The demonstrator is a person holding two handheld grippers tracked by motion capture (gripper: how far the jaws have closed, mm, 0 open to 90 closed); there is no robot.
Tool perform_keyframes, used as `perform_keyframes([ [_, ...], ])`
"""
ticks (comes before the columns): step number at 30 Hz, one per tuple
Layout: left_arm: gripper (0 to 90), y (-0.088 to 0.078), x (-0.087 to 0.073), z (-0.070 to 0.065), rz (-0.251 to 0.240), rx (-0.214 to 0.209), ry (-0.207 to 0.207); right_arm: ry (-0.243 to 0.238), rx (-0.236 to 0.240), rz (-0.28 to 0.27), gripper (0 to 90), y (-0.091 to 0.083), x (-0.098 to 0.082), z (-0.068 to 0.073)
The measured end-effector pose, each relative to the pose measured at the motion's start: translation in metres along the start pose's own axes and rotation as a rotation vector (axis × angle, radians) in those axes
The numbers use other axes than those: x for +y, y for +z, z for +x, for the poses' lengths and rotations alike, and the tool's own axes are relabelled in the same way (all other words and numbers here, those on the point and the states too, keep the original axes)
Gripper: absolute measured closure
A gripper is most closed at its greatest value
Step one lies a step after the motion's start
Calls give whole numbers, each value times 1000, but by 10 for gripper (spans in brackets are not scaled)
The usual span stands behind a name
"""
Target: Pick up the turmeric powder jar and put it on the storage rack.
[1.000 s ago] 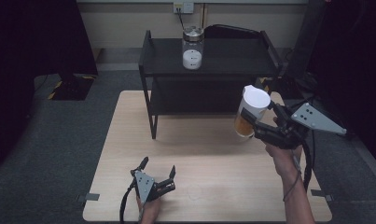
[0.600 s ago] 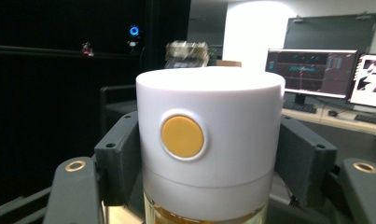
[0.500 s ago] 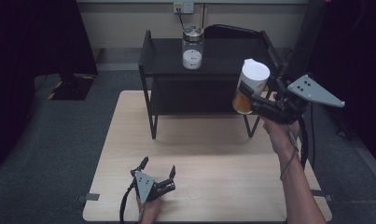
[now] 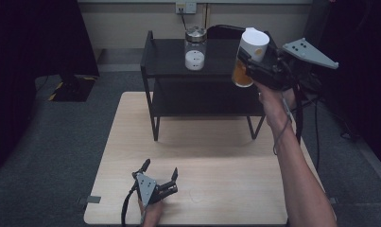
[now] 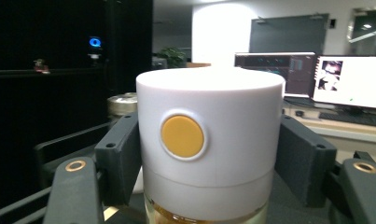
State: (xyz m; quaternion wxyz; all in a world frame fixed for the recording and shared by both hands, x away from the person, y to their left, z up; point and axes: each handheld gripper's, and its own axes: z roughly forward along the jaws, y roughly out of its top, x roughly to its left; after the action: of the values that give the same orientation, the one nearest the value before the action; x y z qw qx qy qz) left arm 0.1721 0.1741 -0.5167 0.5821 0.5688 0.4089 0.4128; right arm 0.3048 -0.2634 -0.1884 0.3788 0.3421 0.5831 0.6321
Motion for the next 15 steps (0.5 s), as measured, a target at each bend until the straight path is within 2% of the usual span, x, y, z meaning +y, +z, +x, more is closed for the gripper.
perform_keyframes([
  [3,1,0,0,0,-1,0,0,-12,-51,22,304,15,3,6],
  [9,1,0,0,0,1,-1,4,8,-116,28,304,38,3,10],
  [15,2,0,0,1,1,-4,4,7,-152,54,304,60,5,11],
])
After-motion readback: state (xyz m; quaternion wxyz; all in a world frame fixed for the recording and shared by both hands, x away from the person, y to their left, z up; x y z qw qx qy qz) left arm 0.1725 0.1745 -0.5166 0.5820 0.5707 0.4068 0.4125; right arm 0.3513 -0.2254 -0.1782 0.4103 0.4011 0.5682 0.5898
